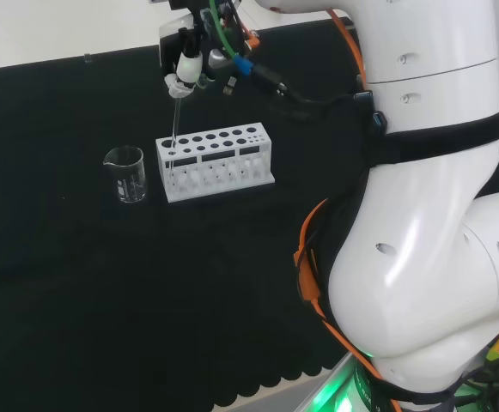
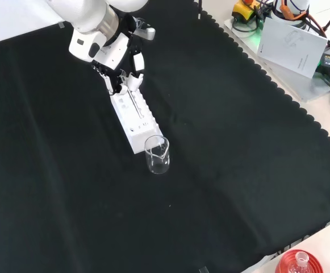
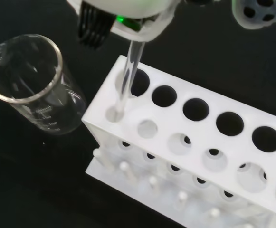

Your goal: Put the glass rod back on the white test tube rack.

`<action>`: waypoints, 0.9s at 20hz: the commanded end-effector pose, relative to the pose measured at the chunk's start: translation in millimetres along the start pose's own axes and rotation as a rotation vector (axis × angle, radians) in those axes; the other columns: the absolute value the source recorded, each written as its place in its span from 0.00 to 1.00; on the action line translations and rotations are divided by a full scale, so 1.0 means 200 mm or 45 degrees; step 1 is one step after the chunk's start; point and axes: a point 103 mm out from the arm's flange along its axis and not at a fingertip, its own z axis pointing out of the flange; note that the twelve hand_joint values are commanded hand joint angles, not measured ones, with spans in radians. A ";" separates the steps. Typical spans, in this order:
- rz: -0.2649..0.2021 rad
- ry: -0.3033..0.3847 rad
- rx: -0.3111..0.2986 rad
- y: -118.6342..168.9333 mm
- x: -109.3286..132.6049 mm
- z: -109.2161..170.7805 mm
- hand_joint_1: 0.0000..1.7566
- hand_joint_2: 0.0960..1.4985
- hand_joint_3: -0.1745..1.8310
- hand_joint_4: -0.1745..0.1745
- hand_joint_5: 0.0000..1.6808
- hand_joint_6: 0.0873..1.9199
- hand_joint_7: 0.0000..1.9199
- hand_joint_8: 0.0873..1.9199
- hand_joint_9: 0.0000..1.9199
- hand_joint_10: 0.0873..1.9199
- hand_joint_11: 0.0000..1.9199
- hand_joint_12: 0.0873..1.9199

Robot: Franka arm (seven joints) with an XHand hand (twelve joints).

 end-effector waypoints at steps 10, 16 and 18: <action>-0.026 -0.012 0.003 0.03 0.12 -0.04 0.67 0.46 0.40 0.00 0.66 0.46 0.76 0.20 0.90 0.00 0.81 0.38; -0.027 -0.004 0.011 0.03 0.10 -0.02 0.67 0.46 0.40 0.00 0.66 0.46 0.76 0.20 0.90 0.00 0.81 0.38; -0.029 -0.002 0.012 0.03 0.09 -0.01 0.67 0.46 0.40 0.00 0.66 0.46 0.76 0.20 0.90 0.00 0.81 0.38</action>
